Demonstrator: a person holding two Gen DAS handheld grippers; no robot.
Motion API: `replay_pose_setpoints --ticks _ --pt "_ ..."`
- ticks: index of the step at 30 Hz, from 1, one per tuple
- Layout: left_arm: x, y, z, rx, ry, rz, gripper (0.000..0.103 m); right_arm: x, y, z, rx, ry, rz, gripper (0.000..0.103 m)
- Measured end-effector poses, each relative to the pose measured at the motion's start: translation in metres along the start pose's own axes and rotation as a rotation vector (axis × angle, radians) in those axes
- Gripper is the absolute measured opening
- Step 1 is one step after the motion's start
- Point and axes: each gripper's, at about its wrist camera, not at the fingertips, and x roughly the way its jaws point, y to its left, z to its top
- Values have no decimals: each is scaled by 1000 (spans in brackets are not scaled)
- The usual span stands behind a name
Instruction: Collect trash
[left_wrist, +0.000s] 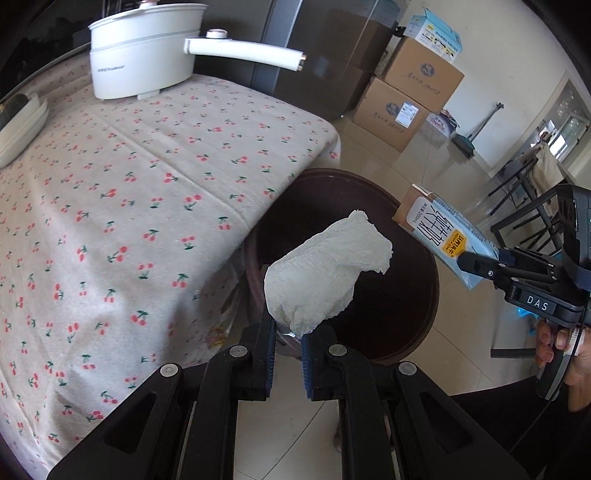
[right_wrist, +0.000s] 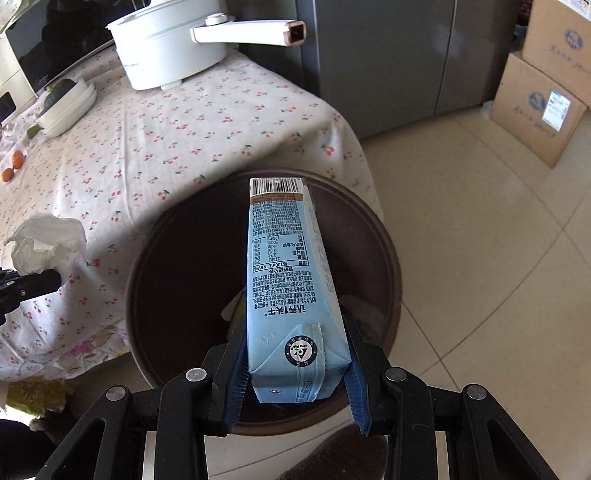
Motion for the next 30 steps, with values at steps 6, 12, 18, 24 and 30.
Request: replay_pose_setpoints --ticks 6,12,18,24,30 --pt "24 -21 7 65 -6 -13 25 3 -12 -4 17 14 -17 41" --pt "30 -8 9 30 3 76 81 5 -16 -4 21 21 -19 41" --pt "26 1 6 21 14 118 93 8 -11 -2 14 23 -14 41" --pt "18 10 2 18 11 141 98 10 0 3 1 -1 -17 42" --pt "8 22 -5 -2 8 179 100 11 4 14 23 -23 -7 86"
